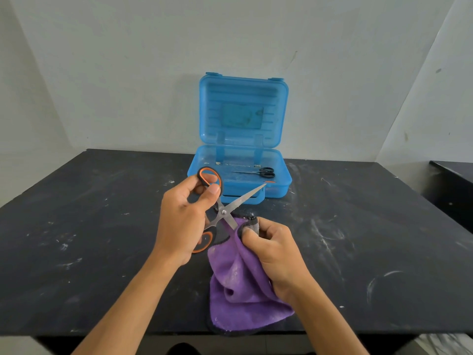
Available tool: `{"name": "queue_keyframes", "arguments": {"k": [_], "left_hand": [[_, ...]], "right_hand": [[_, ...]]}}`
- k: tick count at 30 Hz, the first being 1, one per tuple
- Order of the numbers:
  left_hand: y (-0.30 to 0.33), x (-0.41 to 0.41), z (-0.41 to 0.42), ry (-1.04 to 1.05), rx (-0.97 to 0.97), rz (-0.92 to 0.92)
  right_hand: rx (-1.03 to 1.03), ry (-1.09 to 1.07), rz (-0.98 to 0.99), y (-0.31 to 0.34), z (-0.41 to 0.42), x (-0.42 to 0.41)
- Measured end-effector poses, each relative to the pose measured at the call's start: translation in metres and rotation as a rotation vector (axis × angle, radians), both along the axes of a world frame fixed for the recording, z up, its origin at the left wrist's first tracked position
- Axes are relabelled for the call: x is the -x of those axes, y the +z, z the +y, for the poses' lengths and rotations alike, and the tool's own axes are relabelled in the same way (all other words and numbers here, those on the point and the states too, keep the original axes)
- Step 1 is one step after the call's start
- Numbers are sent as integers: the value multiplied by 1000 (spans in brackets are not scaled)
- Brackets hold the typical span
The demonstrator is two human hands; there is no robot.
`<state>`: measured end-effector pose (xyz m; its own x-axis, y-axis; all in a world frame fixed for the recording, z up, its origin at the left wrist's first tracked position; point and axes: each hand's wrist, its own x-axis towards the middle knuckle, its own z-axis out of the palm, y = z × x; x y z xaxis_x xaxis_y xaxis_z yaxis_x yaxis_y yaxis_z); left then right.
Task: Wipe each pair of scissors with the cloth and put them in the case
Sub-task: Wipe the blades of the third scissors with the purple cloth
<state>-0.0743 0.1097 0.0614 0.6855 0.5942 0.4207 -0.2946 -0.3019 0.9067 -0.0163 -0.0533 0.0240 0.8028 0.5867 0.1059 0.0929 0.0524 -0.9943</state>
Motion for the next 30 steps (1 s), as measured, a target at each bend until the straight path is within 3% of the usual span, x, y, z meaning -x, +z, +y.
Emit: {"name": "queue_keyframes", "arguments": {"k": [30], "left_hand": [[13,10,17,51,11,35]], "right_hand": [[47,29,-9,-5,-16,5]]}}
